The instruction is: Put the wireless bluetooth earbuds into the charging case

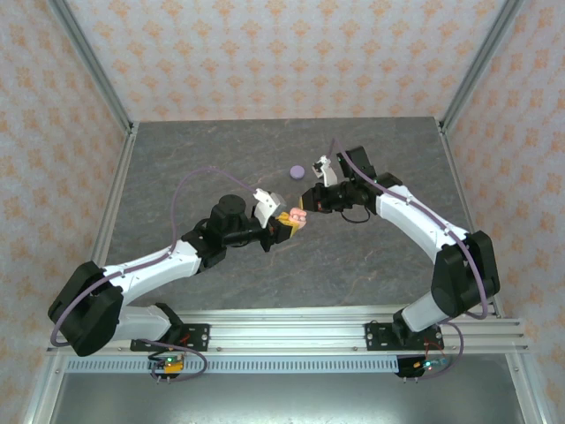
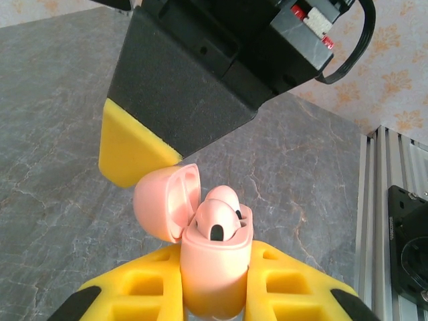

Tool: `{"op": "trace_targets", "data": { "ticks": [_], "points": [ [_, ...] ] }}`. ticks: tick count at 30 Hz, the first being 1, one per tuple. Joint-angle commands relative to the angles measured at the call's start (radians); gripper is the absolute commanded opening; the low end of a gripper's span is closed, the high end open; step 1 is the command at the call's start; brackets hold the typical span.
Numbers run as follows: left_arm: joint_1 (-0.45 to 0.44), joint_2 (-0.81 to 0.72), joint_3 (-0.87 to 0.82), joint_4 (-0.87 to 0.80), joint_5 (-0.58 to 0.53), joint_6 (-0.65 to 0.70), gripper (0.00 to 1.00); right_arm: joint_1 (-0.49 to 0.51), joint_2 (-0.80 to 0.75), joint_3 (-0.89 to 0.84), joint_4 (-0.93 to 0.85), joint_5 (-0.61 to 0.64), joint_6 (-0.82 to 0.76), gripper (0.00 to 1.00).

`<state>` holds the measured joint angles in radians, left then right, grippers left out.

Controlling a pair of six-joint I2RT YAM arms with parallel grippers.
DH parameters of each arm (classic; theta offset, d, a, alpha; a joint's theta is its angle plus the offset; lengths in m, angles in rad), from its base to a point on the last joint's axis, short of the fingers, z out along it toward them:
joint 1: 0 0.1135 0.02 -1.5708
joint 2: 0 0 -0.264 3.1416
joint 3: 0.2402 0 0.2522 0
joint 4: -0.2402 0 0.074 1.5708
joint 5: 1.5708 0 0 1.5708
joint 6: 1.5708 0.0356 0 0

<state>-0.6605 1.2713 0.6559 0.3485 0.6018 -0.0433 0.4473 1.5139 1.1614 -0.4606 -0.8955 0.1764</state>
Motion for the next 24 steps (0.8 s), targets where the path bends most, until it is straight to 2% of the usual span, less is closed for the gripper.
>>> {"op": "trace_targets", "data": {
  "ticks": [1, 4, 15, 18, 19, 22, 24],
  "points": [
    [0.002, 0.002, 0.039, 0.001, -0.039, 0.012, 0.15, 0.016, -0.016, 0.017, -0.019, -0.057, -0.035, 0.10],
    [0.004, 0.014, 0.042, -0.004, -0.089, -0.005, 0.15, 0.017, -0.028, 0.011, -0.024, -0.061, -0.044, 0.10],
    [0.004, 0.060, 0.056, 0.025, -0.153, -0.068, 0.15, 0.020, -0.039, -0.009, -0.048, -0.044, -0.066, 0.09],
    [0.004, 0.089, 0.078, -0.006, -0.201, -0.097, 0.16, 0.019, -0.056, -0.010, -0.055, 0.059, -0.049, 0.11],
    [0.004, 0.103, 0.094, -0.034, -0.234, -0.110, 0.17, 0.019, -0.063, -0.007, -0.065, 0.128, -0.037, 0.14],
    [0.007, 0.164, 0.152, -0.123, -0.339, -0.167, 0.19, 0.019, -0.070, 0.007, -0.106, 0.347, -0.003, 0.17],
    [0.015, 0.220, 0.193, -0.173, -0.366, -0.216, 0.19, 0.018, -0.070, 0.012, -0.130, 0.472, 0.023, 0.17]
  ]
}}
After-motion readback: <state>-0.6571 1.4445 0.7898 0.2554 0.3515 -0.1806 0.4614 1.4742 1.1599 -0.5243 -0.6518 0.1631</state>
